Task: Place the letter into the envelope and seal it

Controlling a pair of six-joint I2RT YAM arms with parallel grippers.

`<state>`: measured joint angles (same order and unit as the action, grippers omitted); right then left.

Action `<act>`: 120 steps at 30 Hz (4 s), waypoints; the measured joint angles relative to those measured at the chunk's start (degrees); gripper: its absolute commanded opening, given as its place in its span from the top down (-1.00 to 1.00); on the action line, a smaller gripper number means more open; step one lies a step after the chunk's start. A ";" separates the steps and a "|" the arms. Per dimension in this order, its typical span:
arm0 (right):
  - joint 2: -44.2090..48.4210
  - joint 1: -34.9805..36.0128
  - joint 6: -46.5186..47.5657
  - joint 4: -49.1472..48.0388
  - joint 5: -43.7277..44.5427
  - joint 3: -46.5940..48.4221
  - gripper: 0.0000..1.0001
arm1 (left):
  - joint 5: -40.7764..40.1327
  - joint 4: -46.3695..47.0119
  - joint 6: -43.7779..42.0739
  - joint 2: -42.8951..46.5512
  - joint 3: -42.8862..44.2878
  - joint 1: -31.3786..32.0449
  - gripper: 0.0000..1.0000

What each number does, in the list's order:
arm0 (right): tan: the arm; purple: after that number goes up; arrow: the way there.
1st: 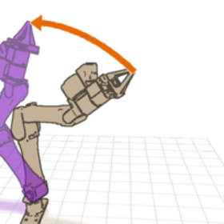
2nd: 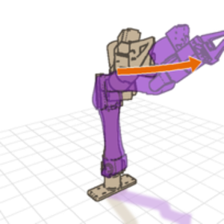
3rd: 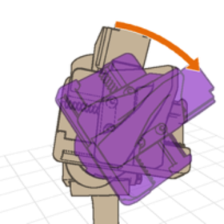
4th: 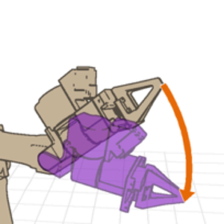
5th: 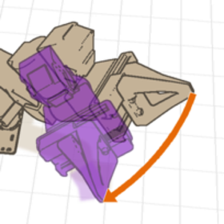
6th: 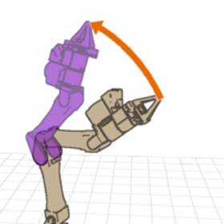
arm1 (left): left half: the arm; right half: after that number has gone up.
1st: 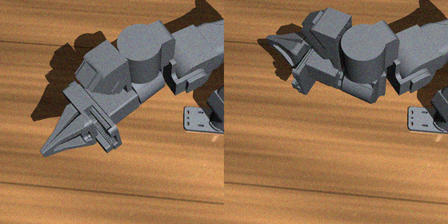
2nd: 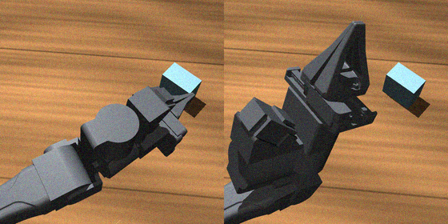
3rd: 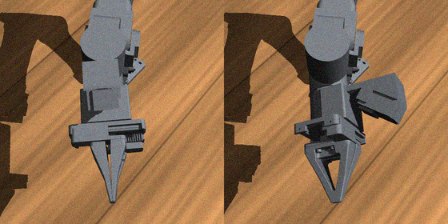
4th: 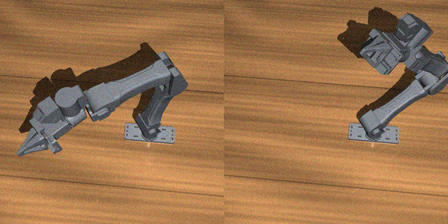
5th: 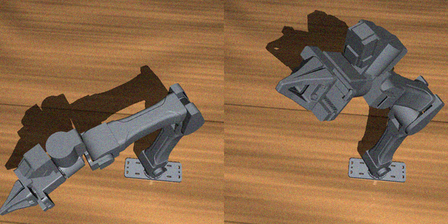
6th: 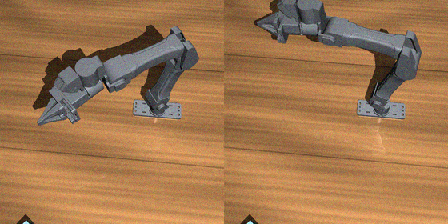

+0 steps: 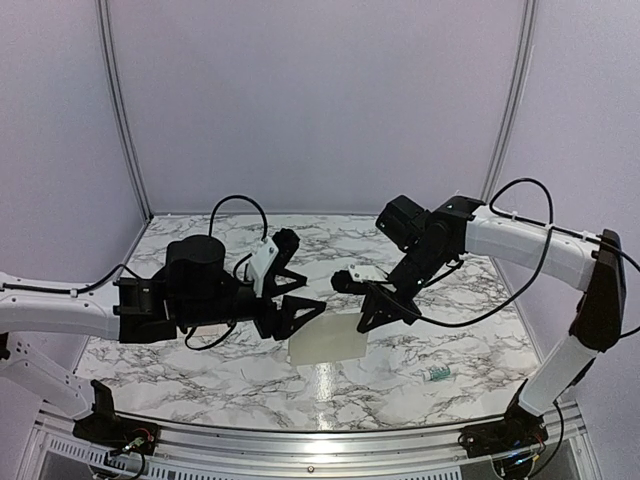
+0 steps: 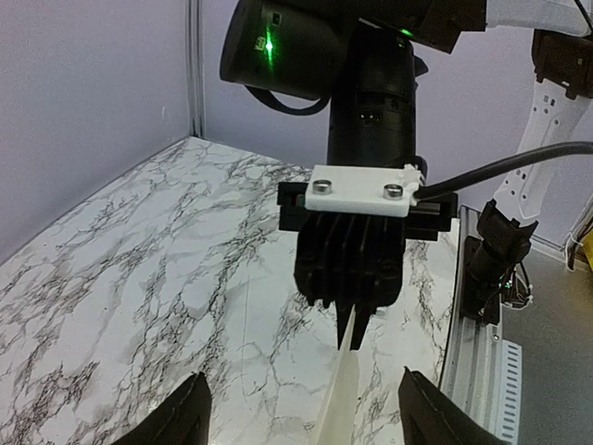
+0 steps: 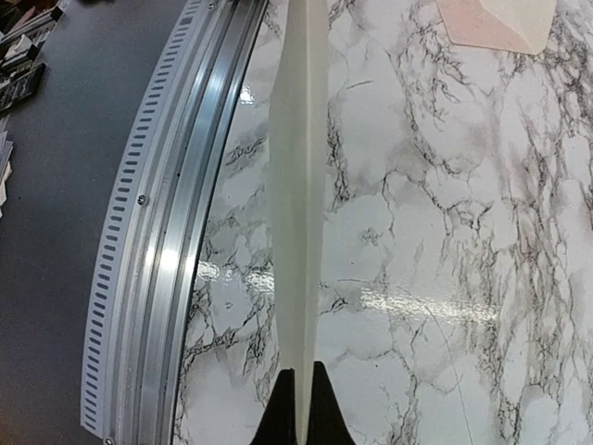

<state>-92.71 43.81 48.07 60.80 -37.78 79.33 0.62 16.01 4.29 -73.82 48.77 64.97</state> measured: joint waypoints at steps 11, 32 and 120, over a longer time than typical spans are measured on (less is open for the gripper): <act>0.15 0.31 0.15 3.41 0.39 2.29 1.00 | 1.29 -7.72 -0.98 -10.08 7.74 1.46 -0.05; 5.79 -5.75 -1.22 1.07 -3.37 1.18 -0.04 | 1.99 -10.12 -0.92 -9.70 8.90 1.33 1.00; 4.15 -7.87 -22.93 -17.81 -23.58 0.00 1.00 | -11.69 19.21 13.90 -4.20 -7.34 -0.98 -0.13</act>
<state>-88.55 35.94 25.15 42.98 -61.36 79.33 -11.07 35.22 18.20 -78.02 41.43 63.99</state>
